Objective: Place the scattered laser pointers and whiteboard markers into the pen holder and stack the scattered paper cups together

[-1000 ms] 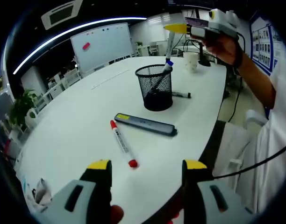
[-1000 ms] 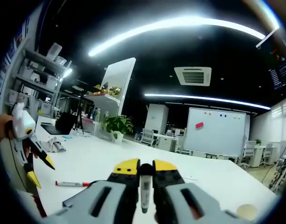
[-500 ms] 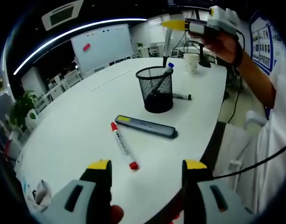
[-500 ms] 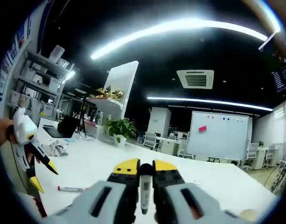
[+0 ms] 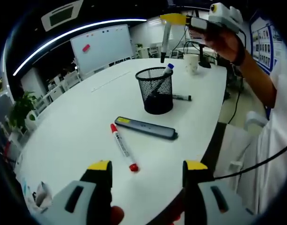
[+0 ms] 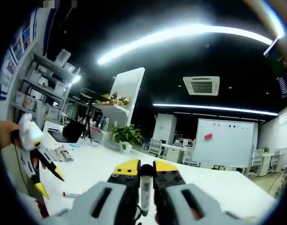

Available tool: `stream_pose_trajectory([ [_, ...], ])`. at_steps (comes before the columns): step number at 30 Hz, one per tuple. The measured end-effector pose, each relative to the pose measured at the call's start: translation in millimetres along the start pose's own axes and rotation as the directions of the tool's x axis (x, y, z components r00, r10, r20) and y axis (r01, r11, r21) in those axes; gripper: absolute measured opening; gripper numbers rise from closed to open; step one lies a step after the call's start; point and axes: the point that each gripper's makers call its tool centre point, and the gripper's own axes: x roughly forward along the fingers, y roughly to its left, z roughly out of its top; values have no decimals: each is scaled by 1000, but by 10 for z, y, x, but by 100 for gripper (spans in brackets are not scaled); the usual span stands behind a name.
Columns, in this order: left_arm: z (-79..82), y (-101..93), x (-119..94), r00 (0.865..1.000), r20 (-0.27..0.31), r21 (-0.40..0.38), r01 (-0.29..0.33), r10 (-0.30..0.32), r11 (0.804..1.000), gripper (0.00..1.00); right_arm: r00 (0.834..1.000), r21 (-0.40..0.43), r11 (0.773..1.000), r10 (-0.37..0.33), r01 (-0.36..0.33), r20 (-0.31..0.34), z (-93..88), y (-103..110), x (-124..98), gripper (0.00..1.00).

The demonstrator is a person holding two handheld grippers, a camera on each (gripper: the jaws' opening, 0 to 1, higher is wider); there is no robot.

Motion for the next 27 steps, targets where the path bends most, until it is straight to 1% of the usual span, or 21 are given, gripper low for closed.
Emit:
stream_pose_trajectory([
  [3,-11,11,1,1000,-2,0,-1,1,1000,60,1000,0,1000,16,-16,10,19,36,5,11],
  [8,-1,9,10,1000,4,-5,1,-1,1000,60,1000,14,1000,18,-19,6,-1,62,2,11],
  [12,-15,2,28,1000,-3,-1,6,-6,1000,60,1000,27,999,25,-26,7,-15,87,-8,11],
  [15,-13,14,21,1000,0,-2,5,-5,1000,60,1000,46,998,30,-29,-4,-49,92,6,11],
  [27,-30,-1,27,1000,7,-10,8,-8,1000,61,998,72,996,51,-49,-27,-144,167,-6,11],
])
